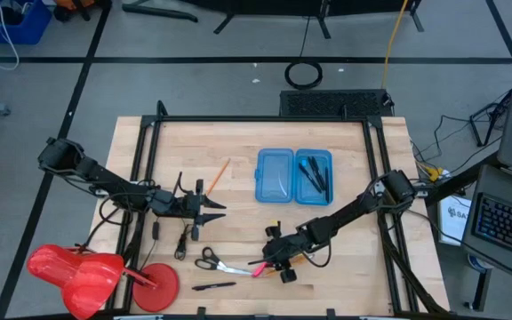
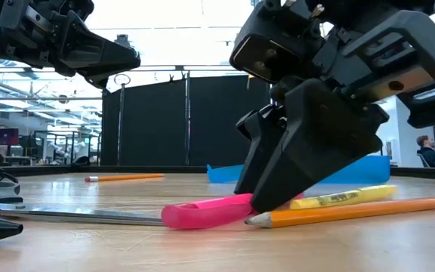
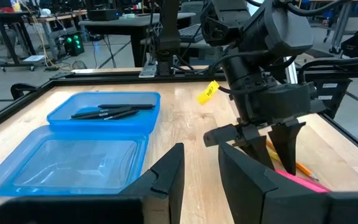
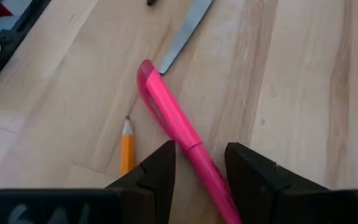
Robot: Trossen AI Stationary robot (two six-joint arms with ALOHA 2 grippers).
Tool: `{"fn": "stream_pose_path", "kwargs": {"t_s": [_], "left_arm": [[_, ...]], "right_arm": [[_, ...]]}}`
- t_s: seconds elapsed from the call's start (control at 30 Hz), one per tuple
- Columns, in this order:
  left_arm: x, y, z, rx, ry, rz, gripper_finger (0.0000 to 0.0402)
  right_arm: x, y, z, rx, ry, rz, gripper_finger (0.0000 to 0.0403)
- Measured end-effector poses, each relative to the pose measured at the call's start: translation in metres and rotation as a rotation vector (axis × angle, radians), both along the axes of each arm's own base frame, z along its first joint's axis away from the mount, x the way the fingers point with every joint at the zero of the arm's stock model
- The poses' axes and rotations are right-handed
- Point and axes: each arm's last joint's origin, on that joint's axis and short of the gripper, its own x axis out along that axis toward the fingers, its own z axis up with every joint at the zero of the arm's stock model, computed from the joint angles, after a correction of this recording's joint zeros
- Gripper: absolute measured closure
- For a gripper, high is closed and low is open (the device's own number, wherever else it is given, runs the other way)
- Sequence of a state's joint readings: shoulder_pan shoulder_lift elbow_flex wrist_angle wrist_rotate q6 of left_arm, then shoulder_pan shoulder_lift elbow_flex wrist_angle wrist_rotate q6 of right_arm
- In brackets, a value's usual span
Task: Pick & place school supplies into a supply box
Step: Put the pink pen into the blue supply box
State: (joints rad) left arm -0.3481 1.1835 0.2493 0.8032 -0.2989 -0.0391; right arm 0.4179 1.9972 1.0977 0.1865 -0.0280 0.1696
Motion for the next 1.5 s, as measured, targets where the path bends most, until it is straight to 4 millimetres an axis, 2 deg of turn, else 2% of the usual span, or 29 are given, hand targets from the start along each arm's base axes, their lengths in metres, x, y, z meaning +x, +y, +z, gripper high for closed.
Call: {"fn": "stream_pose_path", "kwargs": {"t_s": [0.43, 0.63, 0.8, 1.07, 1.3, 1.5], "left_arm": [[0.000, 0.000, 0.000, 0.000, 0.000, 0.000, 0.0298], [0.000, 0.000, 0.000, 0.001, 0.001, 0.000, 0.0298], [0.000, 0.000, -0.001, 0.004, 0.008, 0.000, 0.0298], [0.000, 0.000, -0.002, 0.006, 0.016, 0.000, 0.0298], [0.000, 0.000, -0.002, 0.004, 0.015, 0.000, 0.0298], [0.000, 0.000, -0.002, 0.002, 0.016, 0.001, 0.0298]], "right_arm": [[-0.001, 0.001, -0.001, 0.033, 0.018, 0.035, 0.0275], [0.007, -0.004, -0.019, 0.056, 0.016, 0.035, 0.0279], [0.013, -0.009, -0.031, 0.131, 0.030, 0.048, 0.0309], [0.014, -0.010, -0.029, 0.125, 0.013, 0.036, 0.0378], [0.015, -0.011, -0.027, 0.133, 0.010, 0.004, 0.0378], [0.014, -0.012, -0.017, 0.124, -0.012, -0.013, 0.0378]]}}
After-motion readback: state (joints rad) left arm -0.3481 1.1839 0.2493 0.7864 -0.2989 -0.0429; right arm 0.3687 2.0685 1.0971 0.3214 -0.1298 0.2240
